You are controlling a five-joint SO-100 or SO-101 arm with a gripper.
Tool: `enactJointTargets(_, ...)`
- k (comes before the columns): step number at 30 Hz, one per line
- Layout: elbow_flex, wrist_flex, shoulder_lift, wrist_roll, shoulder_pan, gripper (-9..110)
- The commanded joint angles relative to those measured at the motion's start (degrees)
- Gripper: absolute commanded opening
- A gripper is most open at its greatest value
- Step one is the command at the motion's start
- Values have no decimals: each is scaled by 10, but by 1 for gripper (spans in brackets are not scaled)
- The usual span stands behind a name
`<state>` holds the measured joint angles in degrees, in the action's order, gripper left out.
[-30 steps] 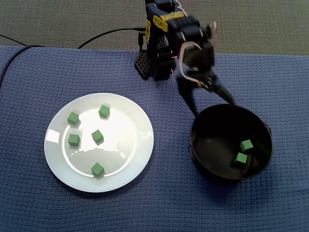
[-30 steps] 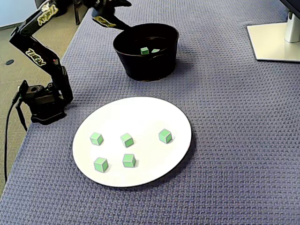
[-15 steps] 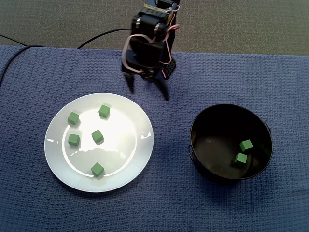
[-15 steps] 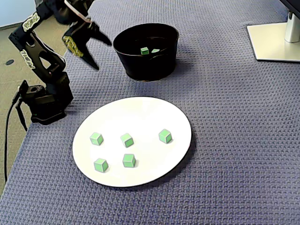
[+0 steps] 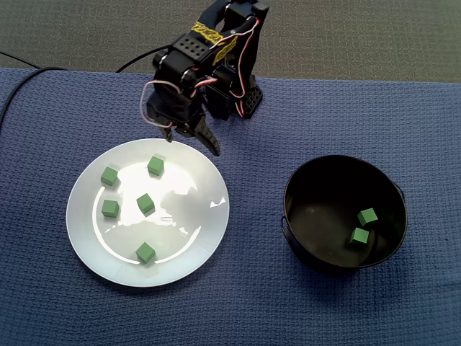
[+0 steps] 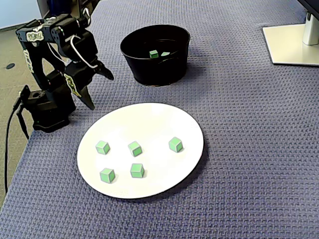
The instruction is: Pick up the items on the white plate and put them in the black container.
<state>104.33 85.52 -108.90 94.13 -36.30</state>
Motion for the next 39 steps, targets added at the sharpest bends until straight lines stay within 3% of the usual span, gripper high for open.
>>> enactJointTargets(1, -40, -14, 31, 43, -26, 47)
enactJointTargets(8, -40, -96, 97, 113, -66, 47)
enactJointTargets(39, -8, -231, 250, 160, -147, 42)
